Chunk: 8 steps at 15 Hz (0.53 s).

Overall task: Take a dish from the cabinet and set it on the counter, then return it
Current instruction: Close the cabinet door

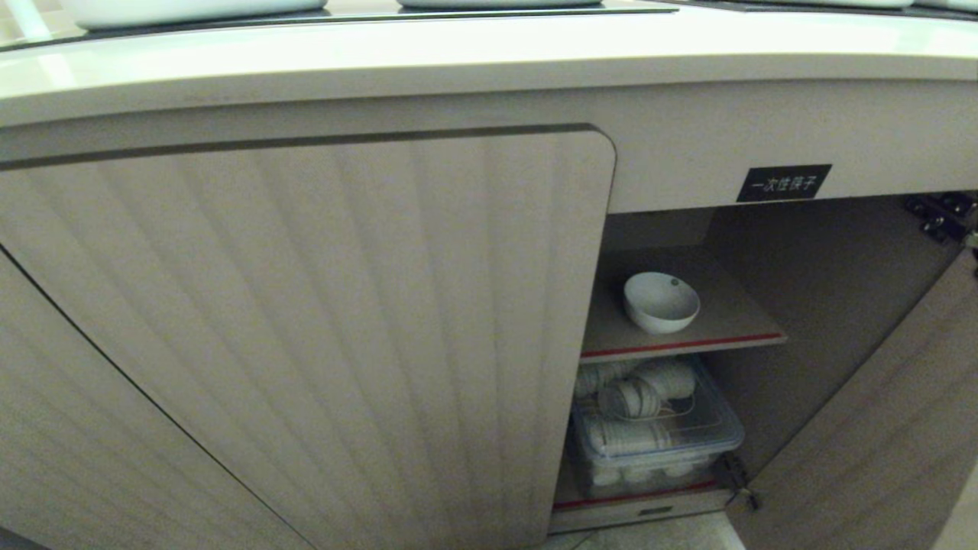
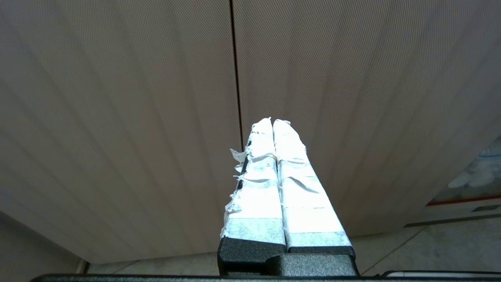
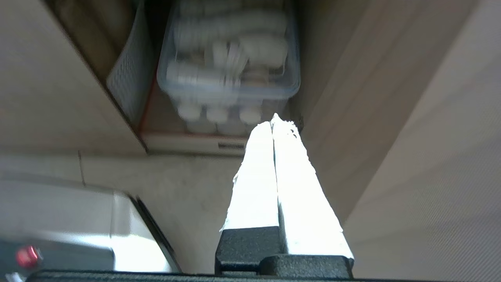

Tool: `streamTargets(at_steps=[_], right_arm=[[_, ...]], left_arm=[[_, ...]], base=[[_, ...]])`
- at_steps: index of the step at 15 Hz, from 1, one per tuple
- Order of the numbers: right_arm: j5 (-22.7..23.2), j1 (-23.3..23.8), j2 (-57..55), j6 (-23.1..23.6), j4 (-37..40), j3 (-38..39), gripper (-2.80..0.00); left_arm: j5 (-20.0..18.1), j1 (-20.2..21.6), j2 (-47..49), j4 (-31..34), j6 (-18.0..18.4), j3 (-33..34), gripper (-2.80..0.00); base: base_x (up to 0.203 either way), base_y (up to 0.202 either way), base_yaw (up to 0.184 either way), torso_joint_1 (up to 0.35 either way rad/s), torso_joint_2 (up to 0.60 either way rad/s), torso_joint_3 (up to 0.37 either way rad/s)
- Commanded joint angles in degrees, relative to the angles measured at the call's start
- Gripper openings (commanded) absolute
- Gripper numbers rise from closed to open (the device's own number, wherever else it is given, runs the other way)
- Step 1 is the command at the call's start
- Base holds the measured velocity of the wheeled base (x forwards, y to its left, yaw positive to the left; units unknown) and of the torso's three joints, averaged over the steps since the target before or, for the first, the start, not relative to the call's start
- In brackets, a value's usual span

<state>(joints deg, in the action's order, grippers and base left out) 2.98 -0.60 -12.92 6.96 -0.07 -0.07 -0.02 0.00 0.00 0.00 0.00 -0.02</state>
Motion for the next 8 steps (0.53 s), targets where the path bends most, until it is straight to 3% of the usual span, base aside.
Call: streamTargets(at_steps=[1,5,8], right_arm=[[0.09,0.75,3.80,-1.03,0.03,-0.01,-2.80],[0.07,0.69,12.80,-1.74,0.08,0.07,-2.80],[0.10,0.68,12.92,-1.77,0.07,0.07,-2.80]], left_arm=[[0.02,0.00,0.00,0.00,0.00,0.02,-2.80],[0.02,0.00,0.00,0.00,0.00,-0.05,-2.80],[0.02,0.00,0.00,0.00,0.00,-0.06,-2.80]], base=[[0.000,0.000,0.000,0.000,0.00,0.000],[0.000,0.000,0.000,0.000,0.00,0.000],[0.000,0.000,0.000,0.000,0.00,0.000]])
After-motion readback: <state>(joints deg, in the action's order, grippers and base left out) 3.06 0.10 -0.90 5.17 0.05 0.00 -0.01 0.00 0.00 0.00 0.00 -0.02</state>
